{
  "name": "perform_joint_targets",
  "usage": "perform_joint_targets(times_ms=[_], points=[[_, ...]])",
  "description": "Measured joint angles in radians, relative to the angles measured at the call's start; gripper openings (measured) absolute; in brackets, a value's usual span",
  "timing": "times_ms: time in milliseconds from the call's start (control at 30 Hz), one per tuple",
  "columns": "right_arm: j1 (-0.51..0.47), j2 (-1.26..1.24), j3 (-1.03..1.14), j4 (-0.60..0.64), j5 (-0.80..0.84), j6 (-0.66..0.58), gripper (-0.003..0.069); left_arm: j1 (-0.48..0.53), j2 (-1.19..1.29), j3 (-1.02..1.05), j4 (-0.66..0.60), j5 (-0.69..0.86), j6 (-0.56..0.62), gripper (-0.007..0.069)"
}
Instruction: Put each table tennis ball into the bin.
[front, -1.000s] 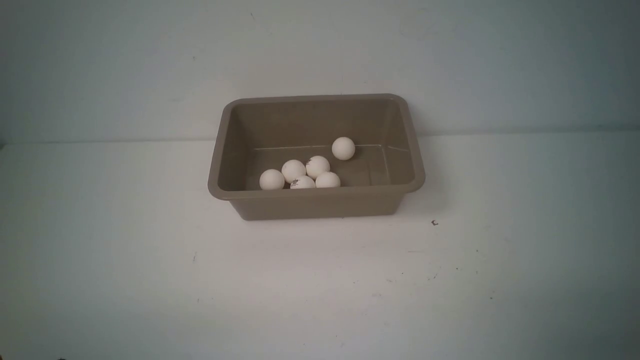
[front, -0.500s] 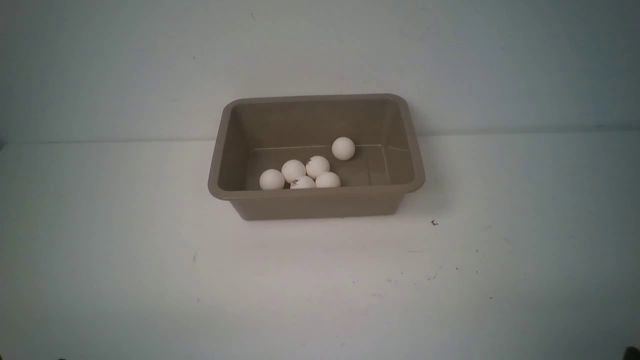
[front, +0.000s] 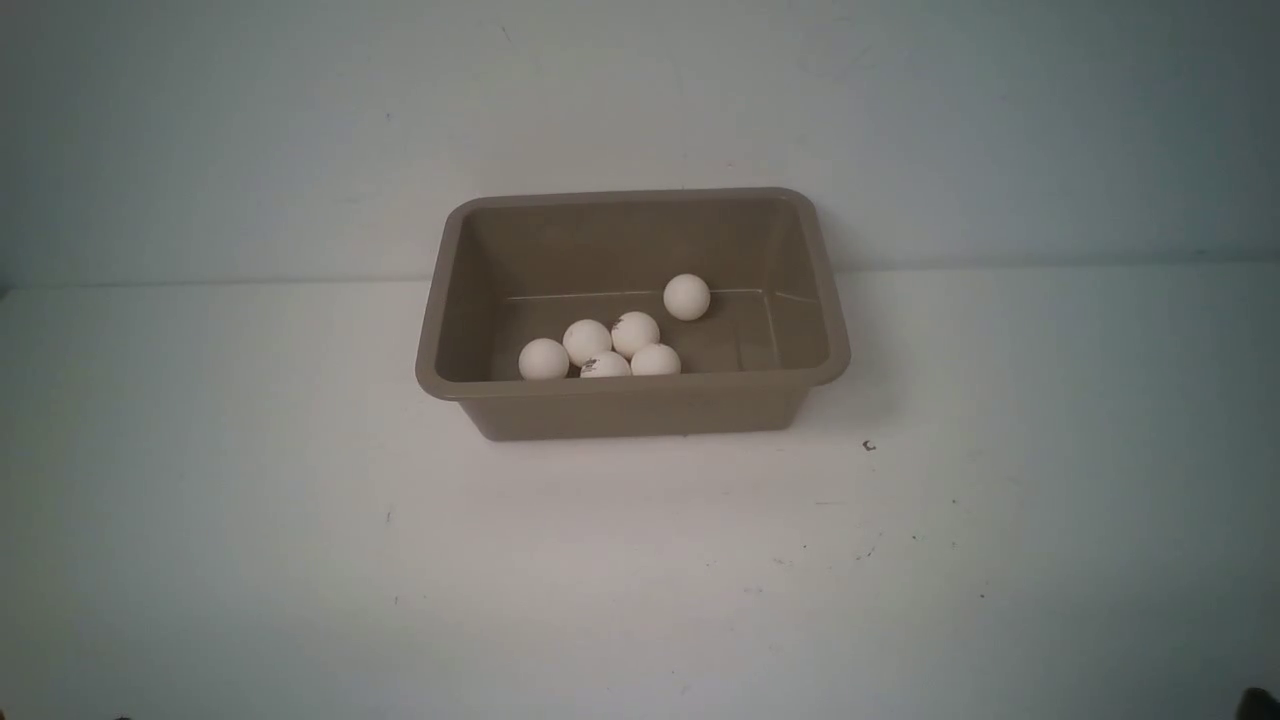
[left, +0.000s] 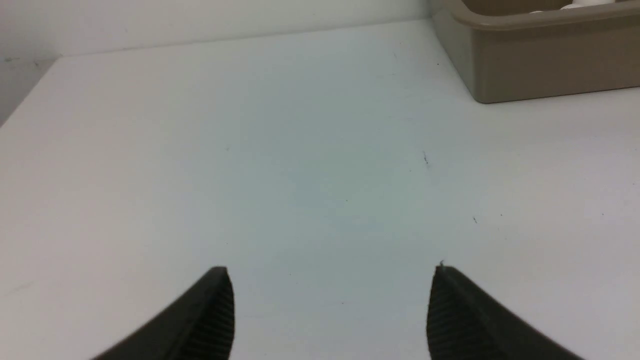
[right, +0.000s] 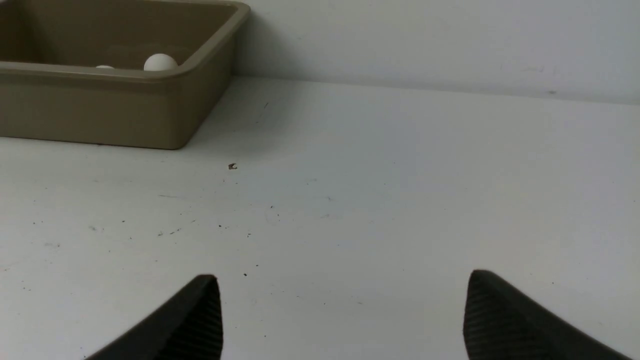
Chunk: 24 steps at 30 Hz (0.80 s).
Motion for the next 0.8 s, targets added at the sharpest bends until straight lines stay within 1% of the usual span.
perform_joint_targets(times_ms=[200,500,800], points=[[-0.004,0.0,0.0,0.0,0.0,0.0,0.0589,0.0,0.0,0.0,0.0,0.0,-0.001,0.0468],[-0.099,0.0,0.0,0.001,-0.001,0.016,0.0589,0.0,0.0,0.0,0.0,0.0,-0.001,0.0468],[-0.11,0.0,0.0,0.001,-0.001,0.023,0.0589,0.0,0.0,0.0,0.0,0.0,-0.001,0.0468]])
